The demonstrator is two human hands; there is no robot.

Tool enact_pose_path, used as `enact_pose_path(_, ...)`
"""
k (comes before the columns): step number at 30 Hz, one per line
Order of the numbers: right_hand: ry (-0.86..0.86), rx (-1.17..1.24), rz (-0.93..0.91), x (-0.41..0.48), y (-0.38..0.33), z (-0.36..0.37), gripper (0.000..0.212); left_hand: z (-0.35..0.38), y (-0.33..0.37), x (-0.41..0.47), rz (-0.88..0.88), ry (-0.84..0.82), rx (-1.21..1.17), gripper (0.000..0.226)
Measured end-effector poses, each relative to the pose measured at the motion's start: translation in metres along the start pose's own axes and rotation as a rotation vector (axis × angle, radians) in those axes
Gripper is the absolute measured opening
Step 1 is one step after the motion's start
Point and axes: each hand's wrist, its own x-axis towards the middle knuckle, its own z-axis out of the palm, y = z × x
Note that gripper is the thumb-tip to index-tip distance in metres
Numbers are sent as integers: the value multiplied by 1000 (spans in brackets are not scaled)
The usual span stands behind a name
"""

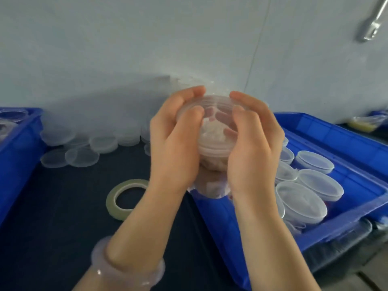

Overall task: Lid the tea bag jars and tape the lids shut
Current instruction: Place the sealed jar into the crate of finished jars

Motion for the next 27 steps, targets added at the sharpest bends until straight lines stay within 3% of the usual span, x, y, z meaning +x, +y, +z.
enact_pose_path(6,86,-17,31,26,2,-27,30,35,-16,11,-68,-85,-1,35)
enact_pose_path(14,203,-135,-68,55,2,-71,30,91,-43,14,-63,-136,-145,28)
enact_pose_path(19,288,-175,-163,98,5,-110,24,144,-61,29,-134,-256,-206,25)
enact_pose_path(22,301,-211,-82,130,21,-138,20,176,-82,40,-216,-310,-163,40)
enact_pose_path(27,311,-121,-6,187,50,-165,27,224,-126,74,-233,-316,-33,32)
